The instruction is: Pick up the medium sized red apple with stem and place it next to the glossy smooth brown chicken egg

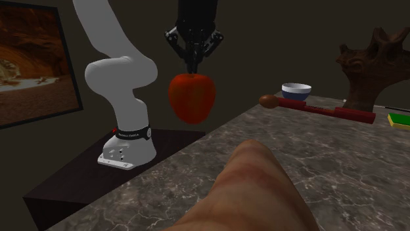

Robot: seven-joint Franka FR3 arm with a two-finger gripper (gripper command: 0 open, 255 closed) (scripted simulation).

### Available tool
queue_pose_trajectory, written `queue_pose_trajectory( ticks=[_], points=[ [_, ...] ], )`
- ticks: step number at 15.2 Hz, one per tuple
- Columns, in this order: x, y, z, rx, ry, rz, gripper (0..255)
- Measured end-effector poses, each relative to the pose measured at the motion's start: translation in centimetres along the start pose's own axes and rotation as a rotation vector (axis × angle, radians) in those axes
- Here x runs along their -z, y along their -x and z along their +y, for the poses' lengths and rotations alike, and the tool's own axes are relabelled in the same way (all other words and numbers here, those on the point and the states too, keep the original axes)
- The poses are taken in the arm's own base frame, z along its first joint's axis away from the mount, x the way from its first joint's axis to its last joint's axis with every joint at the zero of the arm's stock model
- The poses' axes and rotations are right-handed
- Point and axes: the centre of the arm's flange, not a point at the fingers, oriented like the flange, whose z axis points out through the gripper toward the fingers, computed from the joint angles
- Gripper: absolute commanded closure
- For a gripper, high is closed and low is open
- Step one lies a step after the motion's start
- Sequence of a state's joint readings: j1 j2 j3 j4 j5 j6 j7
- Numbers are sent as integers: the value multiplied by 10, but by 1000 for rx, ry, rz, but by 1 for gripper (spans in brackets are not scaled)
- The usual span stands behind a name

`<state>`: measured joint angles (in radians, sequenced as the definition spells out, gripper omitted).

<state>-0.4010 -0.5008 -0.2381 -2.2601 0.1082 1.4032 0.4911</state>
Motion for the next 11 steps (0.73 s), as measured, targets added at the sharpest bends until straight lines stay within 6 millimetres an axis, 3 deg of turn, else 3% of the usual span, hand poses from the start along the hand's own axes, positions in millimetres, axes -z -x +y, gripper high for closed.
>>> queue_pose_trajectory(
  ticks=[11],
  points=[
    [52, 23, -1, 0, 0, 0, 255]
  ],
)
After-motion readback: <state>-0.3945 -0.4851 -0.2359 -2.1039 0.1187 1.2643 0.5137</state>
